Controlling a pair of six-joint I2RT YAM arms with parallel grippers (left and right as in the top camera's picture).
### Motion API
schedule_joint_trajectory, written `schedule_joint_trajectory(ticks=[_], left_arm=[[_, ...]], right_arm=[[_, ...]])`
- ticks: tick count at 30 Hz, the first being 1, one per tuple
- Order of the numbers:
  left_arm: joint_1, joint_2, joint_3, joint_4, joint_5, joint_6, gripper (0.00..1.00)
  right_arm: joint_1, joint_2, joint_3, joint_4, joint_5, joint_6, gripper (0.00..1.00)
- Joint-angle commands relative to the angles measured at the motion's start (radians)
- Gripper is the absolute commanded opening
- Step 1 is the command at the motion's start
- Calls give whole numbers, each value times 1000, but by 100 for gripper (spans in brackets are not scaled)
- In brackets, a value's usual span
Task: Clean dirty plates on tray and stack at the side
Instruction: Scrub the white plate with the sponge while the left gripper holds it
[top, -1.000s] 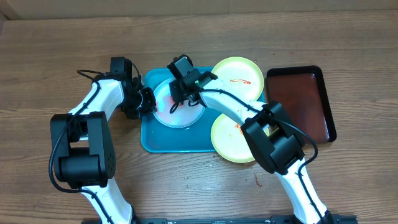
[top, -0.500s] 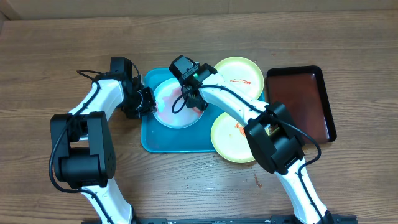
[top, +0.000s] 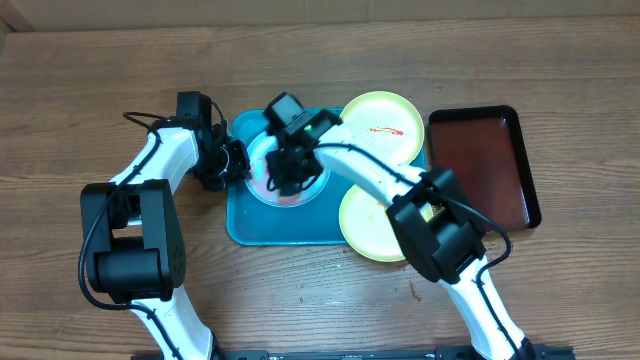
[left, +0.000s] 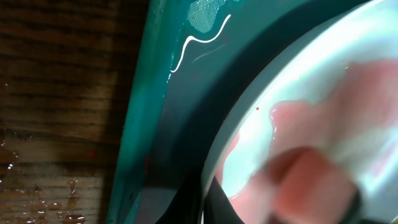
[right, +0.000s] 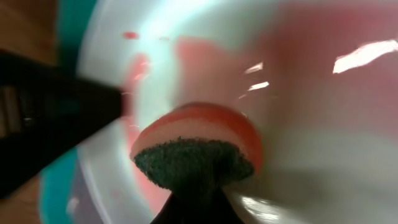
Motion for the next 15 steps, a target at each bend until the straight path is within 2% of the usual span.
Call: schedule_joint_trajectory(ticks=[1,7,15], left_arm=[[13,31,-12,4,-73,-4,4],[13,31,-12,4,-73,-4,4],[13,31,-12,7,-70,-4,4]], right_arm=[[2,18,-32,58,-49,78,4],[1,18,-34,222,-2,100,4],[-11,18,-34,335,241,100,4]])
